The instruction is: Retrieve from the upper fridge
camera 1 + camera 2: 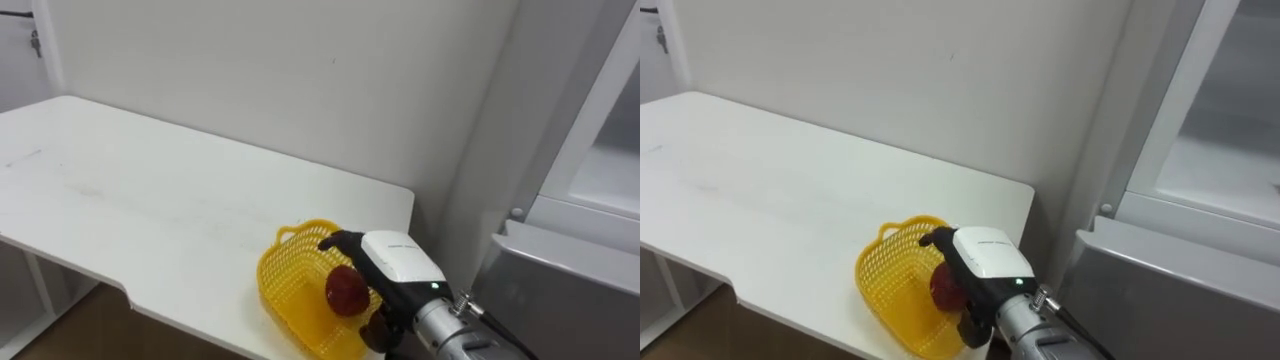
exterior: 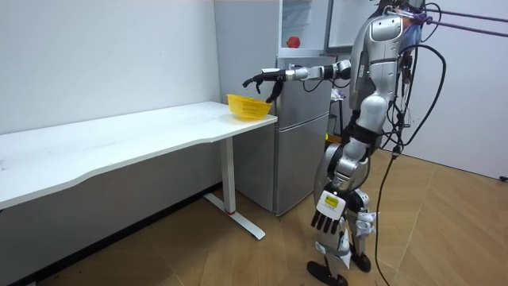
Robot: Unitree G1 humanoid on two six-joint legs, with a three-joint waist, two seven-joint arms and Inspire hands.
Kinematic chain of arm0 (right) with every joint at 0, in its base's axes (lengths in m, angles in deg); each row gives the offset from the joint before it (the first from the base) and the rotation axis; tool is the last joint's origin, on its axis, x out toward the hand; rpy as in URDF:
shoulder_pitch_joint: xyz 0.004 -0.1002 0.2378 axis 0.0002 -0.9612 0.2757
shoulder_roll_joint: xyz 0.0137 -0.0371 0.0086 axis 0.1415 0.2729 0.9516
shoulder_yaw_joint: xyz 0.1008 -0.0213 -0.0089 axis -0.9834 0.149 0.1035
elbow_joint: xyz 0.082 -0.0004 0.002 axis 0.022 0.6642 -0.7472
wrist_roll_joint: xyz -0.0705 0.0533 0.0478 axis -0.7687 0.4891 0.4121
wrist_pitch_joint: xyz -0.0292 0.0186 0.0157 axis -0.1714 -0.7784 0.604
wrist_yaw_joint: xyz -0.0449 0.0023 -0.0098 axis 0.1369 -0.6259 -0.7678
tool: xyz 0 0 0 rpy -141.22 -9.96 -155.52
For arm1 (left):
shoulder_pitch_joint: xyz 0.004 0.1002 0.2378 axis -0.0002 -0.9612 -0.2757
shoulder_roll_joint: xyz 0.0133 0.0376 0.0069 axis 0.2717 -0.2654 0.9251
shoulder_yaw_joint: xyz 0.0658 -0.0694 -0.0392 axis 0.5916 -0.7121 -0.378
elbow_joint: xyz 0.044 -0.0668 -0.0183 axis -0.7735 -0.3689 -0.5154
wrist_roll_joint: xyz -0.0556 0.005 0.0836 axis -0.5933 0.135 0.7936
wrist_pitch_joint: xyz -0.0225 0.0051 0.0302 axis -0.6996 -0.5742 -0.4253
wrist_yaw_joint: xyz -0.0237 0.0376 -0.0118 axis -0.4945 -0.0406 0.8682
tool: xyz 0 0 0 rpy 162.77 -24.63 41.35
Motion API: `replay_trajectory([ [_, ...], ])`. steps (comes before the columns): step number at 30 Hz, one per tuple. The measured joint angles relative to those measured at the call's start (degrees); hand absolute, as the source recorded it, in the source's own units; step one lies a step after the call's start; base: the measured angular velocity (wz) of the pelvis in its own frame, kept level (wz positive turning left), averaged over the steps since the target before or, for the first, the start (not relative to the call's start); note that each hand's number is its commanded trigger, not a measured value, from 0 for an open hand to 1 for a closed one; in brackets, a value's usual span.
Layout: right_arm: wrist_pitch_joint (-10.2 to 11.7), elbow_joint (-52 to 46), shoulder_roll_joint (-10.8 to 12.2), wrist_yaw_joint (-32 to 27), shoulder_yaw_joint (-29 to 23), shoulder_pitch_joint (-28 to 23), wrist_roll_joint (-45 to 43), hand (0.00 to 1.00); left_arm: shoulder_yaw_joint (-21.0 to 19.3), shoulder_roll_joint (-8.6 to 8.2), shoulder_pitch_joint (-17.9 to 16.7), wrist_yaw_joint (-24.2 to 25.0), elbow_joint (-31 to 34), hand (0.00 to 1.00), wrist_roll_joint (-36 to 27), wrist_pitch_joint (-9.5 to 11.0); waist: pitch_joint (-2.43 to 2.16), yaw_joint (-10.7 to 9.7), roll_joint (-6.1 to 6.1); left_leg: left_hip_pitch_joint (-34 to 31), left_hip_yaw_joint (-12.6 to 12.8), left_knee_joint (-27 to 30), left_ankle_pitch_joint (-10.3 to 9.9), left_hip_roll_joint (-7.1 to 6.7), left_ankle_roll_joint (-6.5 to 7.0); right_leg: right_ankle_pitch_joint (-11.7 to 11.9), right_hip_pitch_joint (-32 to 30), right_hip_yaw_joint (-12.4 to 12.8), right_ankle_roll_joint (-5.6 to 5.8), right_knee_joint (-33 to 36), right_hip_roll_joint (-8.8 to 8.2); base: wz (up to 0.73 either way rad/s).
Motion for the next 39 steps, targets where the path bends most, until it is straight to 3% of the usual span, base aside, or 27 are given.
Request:
replay_trajectory([
  [11,0.1,-1.1,0.0,-0.1,0.0,0.0,-0.6,0.0,0.0,0.0,-0.3,0.0,-0.2,0.0,0.0,0.0,-0.07,-0.2,-0.15,0.0,0.1,-0.1,0.0,-0.07,0.0,0.0,0.0,0.1,0.0,0.0,0.02,0.0],
  [13,0.1,-1.5,0.0,-0.2,0.0,0.2,-0.7,0.0,0.0,-0.01,-0.2,0.0,-0.3,0.0,0.0,0.0,-0.25,-0.2,-0.41,0.1,0.1,0.0,0.0,-0.06,0.0,0.0,0.0,0.0,0.0,0.0,0.04,0.0],
  [19,0.4,-4.6,-0.1,-2.4,-0.1,0.5,-0.8,0.0,0.1,-0.29,-0.2,-0.1,-1.0,0.0,0.0,0.1,-0.01,-0.3,-0.18,0.3,0.0,0.0,0.0,-0.06,0.0,0.0,0.4,0.2,0.0,0.0,0.06,0.0],
  [25,2.5,-9.1,-0.6,-3.4,-0.1,0.5,-0.7,0.0,0.0,-0.27,-0.1,-0.1,-1.1,0.0,1.7,0.4,0.03,-0.4,-0.13,0.0,0.4,0.2,0.0,0.06,0.0,0.0,0.1,0.5,0.0,0.0,0.06,-0.02],
  [31,4.2,-10.9,-0.7,-4.2,-0.4,0.5,-1.1,0.0,0.0,-0.33,0.2,-0.6,-1.0,0.0,4.4,1.0,0.03,-1.0,0.08,0.1,1.4,0.3,0.0,0.13,0.03,0.0,-0.3,2.9,0.0,0.0,0.07,-0.09],
  [37,4.6,-19.0,-1.3,-4.3,-4.6,0.5,0.0,0.0,-0.1,-0.74,0.9,-0.4,-1.4,0.0,4.6,1.2,-0.03,-3.6,1.52,-0.7,1.7,1.0,-0.1,0.1,0.13,0.0,-1.0,3.6,-0.02,0.1,0.06,-0.04],
  [39,4.6,-23.7,-1.5,-4.5,-5.7,0.5,1.0,0.0,-0.1,-1.03,0.7,-0.5,-1.4,0.0,4.6,1.3,-0.37,-4.6,2.36,-0.4,1.9,0.8,0.0,0.11,0.15,0.0,-1.0,4.1,-0.02,0.1,0.06,-0.06],
])
